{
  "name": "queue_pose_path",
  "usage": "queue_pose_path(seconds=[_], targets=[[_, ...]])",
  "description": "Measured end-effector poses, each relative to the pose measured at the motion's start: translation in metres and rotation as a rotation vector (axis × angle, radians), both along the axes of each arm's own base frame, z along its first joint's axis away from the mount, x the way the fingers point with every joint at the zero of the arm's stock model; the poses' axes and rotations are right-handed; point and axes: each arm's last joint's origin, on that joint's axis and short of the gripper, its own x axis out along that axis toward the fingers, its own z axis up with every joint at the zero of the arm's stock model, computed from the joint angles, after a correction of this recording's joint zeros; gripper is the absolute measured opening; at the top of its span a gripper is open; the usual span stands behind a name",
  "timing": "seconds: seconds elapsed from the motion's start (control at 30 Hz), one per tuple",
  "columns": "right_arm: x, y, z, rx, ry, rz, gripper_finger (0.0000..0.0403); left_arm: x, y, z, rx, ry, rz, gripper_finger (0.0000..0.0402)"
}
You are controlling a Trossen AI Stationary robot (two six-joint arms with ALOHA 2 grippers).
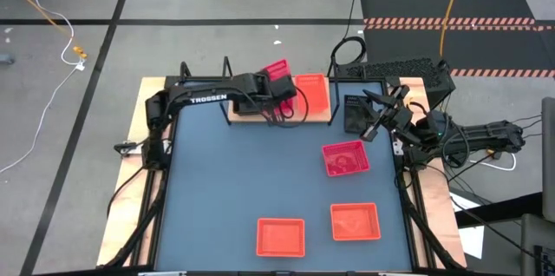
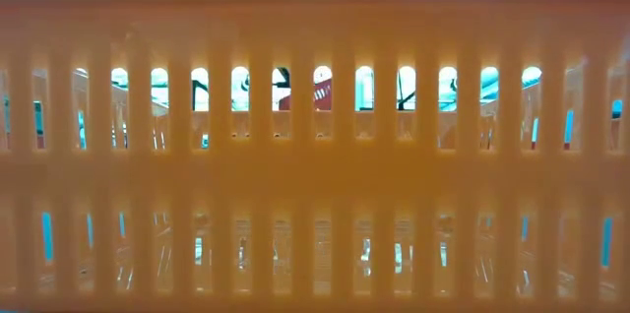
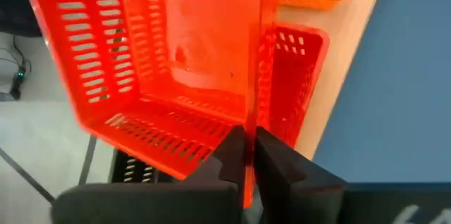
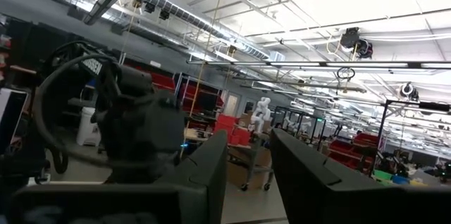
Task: Stack baskets on shelf by color
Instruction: Stack the left red bin on top of the other red bin on the shelf, then stack the left orange bin on top of the other orange bin on the shelf
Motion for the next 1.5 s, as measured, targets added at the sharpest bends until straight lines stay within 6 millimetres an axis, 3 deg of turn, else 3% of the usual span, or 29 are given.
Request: queue_pose_path(seconds=[0.23,0.67,0.83,1.0,1.13,1.33,1.5], targets=[[0.0,0.0,0.0,-0.002,0.002,-0.001,0.0105,-0.001,0.0,-0.01,-0.02,0.069,0.0,0.0068],[0.0,0.0,0.0,-0.003,0.002,-0.001,0.0105,0.005,-0.005,-0.009,-0.069,0.027,-0.076,0.0072],[0.0,0.0,0.0,-0.003,0.006,-0.001,0.0105,0.007,-0.017,-0.009,-0.071,0.035,-0.105,0.0072],[0.0,0.0,-0.001,-0.003,0.009,-0.002,0.0105,0.015,-0.054,-0.01,-0.065,0.07,-0.277,0.0072],[0.0,0.0,-0.001,-0.006,0.01,-0.003,0.0105,0.018,-0.096,-0.011,-0.073,0.133,-0.504,0.0072],[0.0,0.0,0.0,-0.005,-0.001,-0.003,0.0105,0.009,-0.178,-0.014,-0.233,0.219,-0.958,0.0072],[-0.001,0.0,0.002,0.006,-0.026,0.002,0.0105,0.003,-0.24,-0.011,-0.23,0.15,-1.125,0.0072]])
